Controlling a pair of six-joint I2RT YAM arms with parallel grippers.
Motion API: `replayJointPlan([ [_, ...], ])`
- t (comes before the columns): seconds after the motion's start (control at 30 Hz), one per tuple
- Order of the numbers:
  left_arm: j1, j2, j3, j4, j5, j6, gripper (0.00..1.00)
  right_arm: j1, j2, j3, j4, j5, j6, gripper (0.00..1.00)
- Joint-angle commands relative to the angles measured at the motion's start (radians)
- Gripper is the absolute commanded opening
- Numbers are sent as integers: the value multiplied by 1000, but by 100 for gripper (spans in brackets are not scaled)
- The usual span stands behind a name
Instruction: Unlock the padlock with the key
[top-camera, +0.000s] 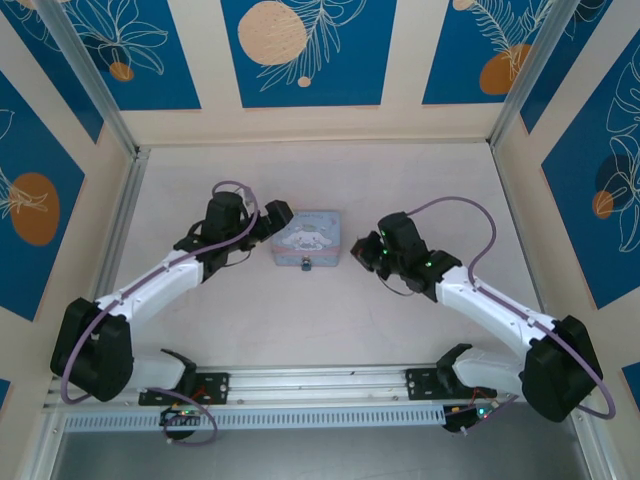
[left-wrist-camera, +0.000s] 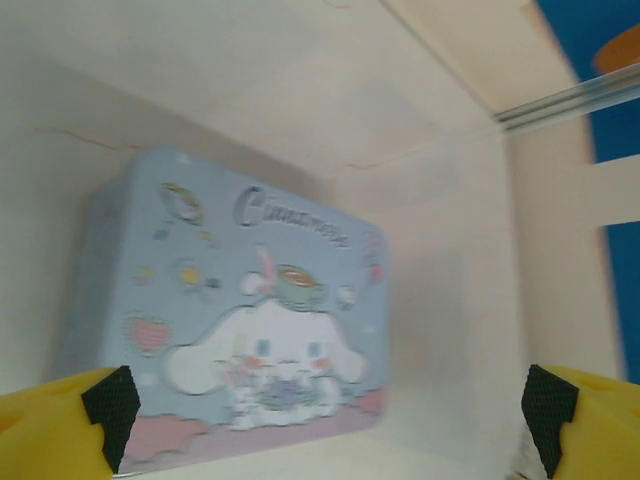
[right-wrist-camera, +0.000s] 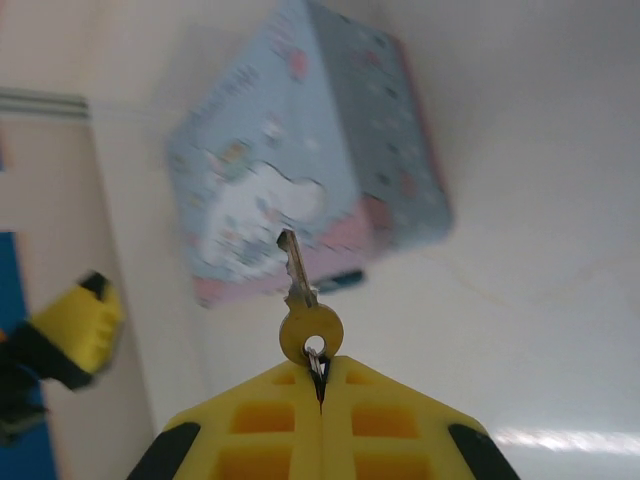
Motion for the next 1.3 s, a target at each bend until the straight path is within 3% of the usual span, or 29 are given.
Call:
replayJointPlan([
  [0.0, -3, 37, -18, 228, 132, -247, 99, -1, 67, 60, 239, 57, 194, 0],
  [0.27, -13, 112, -62, 501, 156, -557, 96, 60, 236, 36, 549, 218, 496, 0],
  [0.53, -43, 182, -82, 633, 114, -709, 76, 120, 340, 54, 685, 279, 581, 0],
  [0.7, -60, 222, -63, 670, 113, -745, 60, 136, 379, 66, 738, 285, 595, 0],
  [1.0, -74, 237, -64, 661, 105, -746, 55, 137, 386, 62, 767, 292, 595, 0],
  [1.27, -87, 243, -60, 669, 93, -753, 40, 141, 405, 62, 779, 284, 600, 0],
])
